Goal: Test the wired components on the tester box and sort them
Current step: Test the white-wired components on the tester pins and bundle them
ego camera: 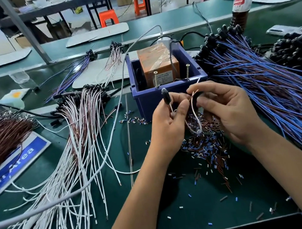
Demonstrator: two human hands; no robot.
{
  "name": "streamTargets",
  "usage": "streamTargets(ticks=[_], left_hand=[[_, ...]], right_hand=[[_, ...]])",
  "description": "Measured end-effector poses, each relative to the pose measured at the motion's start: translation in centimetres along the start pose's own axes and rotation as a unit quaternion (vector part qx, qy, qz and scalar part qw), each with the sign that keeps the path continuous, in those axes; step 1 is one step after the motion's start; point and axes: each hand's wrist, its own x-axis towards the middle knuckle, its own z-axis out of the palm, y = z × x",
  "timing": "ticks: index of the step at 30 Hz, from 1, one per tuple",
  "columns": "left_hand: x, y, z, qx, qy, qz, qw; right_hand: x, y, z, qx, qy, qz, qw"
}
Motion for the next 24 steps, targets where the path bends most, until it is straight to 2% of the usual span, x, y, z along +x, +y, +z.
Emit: streamTargets(ticks=[2,4,7,10,15,24], left_hand=[[-0.1,-0.4,0.1,0.095,0.077,0.093,0.988],[-0.2,-0.4,0.0,0.127,0.165,0.135,0.969],[0.0,-0.6,-0.5,0.139,0.268,0.141,0.943],[0.2,-0.7,-1.0,0.121,0.322,0.111,0.932],[0.3,-0.6,-1.1,0.106,0.349,0.085,0.927],[0.2,-0.3,-0.8,0.124,0.325,0.087,0.933]], right_hand=[[0.0,-0.3,-0.1,0.018,0.01,-0.008,1.0],[-0.1,-0.4,0.0,0.019,0.017,-0.015,1.0],[-0.3,-0.1,0.4,-0.012,0.011,-0.022,1.0],[-0.3,0.2,0.9,-0.053,-0.013,-0.019,0.998],[-0.2,0.3,0.9,-0.087,-0.035,-0.028,0.995],[-0.1,0.5,0.4,-0.119,-0.037,-0.027,0.992]])
